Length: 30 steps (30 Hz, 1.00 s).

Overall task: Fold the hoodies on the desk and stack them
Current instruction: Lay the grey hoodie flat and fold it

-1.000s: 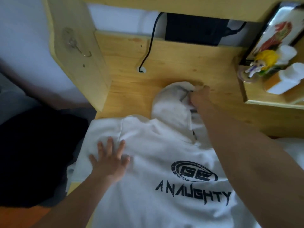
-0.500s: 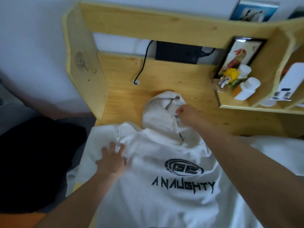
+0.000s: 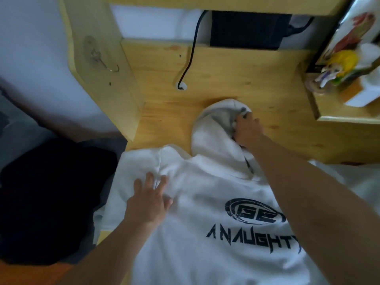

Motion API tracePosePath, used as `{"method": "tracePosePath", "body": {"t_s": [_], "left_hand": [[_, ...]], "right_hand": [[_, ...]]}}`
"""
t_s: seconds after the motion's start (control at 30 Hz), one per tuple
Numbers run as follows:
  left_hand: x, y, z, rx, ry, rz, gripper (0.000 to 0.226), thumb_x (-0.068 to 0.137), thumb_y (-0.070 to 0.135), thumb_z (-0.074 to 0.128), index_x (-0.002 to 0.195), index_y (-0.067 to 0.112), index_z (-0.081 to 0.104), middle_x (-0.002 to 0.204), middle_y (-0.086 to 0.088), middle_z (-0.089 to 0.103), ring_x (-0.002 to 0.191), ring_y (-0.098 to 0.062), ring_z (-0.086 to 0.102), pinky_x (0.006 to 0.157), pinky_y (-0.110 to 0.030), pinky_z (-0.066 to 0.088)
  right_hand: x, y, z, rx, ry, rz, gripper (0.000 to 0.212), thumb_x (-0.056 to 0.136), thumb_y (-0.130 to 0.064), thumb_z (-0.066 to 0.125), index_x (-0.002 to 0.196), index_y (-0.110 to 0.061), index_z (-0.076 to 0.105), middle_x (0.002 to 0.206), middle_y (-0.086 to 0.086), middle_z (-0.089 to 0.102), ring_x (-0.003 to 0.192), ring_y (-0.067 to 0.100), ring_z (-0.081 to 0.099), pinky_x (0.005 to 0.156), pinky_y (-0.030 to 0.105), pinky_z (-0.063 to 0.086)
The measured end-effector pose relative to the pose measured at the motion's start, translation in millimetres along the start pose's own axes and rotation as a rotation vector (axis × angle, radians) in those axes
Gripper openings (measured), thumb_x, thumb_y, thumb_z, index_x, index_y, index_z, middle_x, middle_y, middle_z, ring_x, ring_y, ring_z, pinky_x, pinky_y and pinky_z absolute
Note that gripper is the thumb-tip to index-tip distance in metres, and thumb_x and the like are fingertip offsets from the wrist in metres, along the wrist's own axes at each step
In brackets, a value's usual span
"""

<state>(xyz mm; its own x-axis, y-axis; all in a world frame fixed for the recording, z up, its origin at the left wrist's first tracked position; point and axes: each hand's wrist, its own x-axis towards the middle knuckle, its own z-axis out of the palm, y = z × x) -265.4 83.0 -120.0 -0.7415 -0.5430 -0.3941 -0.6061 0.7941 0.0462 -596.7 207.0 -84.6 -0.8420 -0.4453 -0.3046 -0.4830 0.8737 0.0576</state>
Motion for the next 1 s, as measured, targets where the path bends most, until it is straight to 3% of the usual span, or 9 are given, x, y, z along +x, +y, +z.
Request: {"method": "tracePosePath", "body": {"t_s": [0.17,0.27,0.4,0.53,0.6,0.7,0.8,0.9,1.0], "left_hand": [[-0.8,-0.6,-5.5,-0.034,-0.078,-0.011,0.069,0.098,0.062,0.044,0.156,0.044,0.012,0.164,0.000,0.006,0.148,-0.040,0.013,0.100,-0.048,0.049],[-1.2,-1.0,-10.0,-0.075,-0.133,-0.020,0.070,0.099,0.058,0.042,0.158,0.044,0.005,0.166,0.000,-0.002,0.151,-0.042,0.005,0.107,-0.055,0.044],[-9.3,9.6,-51.0,-0.165,-0.348,-0.065,0.074,0.100,0.053,0.047,0.159,0.043,0.003,0.168,-0.001,-0.008,0.154,-0.040,0.002,0.114,-0.064,0.031],[-44.3,70.6,-117.7,-0.591,0.050,0.121,0.064,0.092,0.059,0.059,0.145,0.027,0.040,0.148,-0.001,0.038,0.129,-0.021,0.048,0.099,-0.041,0.049],[-65.8,114.3,-146.4,-0.839,0.171,0.255,0.080,0.086,0.061,0.068,0.149,0.029,0.031,0.147,0.002,0.035,0.129,-0.016,0.046,0.099,-0.041,0.050],[-67.0,157.8,-172.8,-0.747,0.281,0.286,0.096,0.084,0.064,0.068,0.155,0.029,0.014,0.150,-0.002,0.027,0.134,-0.025,0.040,0.100,-0.049,0.051],[-46.6,163.5,-197.1,-0.623,0.335,0.191,0.068,0.093,0.056,0.059,0.147,0.020,0.037,0.137,-0.008,0.045,0.115,-0.032,0.057,0.081,-0.044,0.053],[-32.6,159.0,-226.9,-0.488,0.364,0.208,0.018,0.098,0.030,0.049,0.109,0.019,0.059,0.109,-0.008,0.061,0.087,-0.032,0.061,0.068,-0.040,0.050],[-30.6,166.9,-274.1,-0.556,0.349,0.261,0.013,0.094,0.017,0.045,0.095,0.017,0.058,0.097,-0.010,0.066,0.081,-0.031,0.059,0.066,-0.039,0.048]], "right_hand": [[-54.0,15.5,-57.4,0.296,0.272,0.004,0.028,0.099,-0.012,0.049,0.126,-0.004,0.050,0.117,0.015,0.057,0.101,0.034,0.061,0.076,0.038,0.044],[-111.5,29.9,-121.0,0.607,0.468,0.025,0.010,0.098,-0.016,0.049,0.101,-0.009,0.055,0.085,0.007,0.054,0.077,0.026,0.048,0.064,0.033,0.032],[-178.2,52.1,-190.2,1.057,0.358,0.099,0.013,0.097,-0.024,0.055,0.096,-0.014,0.064,0.087,-0.001,0.062,0.080,0.016,0.056,0.065,0.029,0.042],[-217.9,72.1,-216.4,1.368,0.236,0.132,0.017,0.096,-0.026,0.058,0.099,-0.014,0.069,0.100,0.005,0.071,0.098,0.025,0.065,0.088,0.043,0.051],[-230.6,76.1,-217.5,1.417,0.203,0.084,0.015,0.096,-0.022,0.059,0.096,-0.009,0.068,0.093,0.006,0.068,0.092,0.025,0.062,0.084,0.041,0.048],[-245.4,76.8,-215.5,1.423,0.163,0.023,0.010,0.090,-0.026,0.062,0.084,-0.020,0.068,0.090,0.004,0.065,0.089,0.023,0.059,0.082,0.041,0.047],[-255.4,85.1,-211.4,1.383,0.150,0.012,0.014,0.083,-0.033,0.064,0.086,-0.021,0.070,0.089,0.002,0.069,0.088,0.021,0.063,0.083,0.042,0.051],[-262.6,100.7,-206.9,1.385,0.175,-0.010,0.010,0.094,-0.024,0.062,0.088,-0.020,0.069,0.085,-0.002,0.067,0.084,0.017,0.060,0.079,0.036,0.048],[-262.5,114.6,-203.7,1.083,0.227,0.048,0.010,0.099,-0.024,0.059,0.090,-0.025,0.062,0.090,-0.003,0.064,0.081,0.014,0.057,0.068,0.027,0.043]]}}
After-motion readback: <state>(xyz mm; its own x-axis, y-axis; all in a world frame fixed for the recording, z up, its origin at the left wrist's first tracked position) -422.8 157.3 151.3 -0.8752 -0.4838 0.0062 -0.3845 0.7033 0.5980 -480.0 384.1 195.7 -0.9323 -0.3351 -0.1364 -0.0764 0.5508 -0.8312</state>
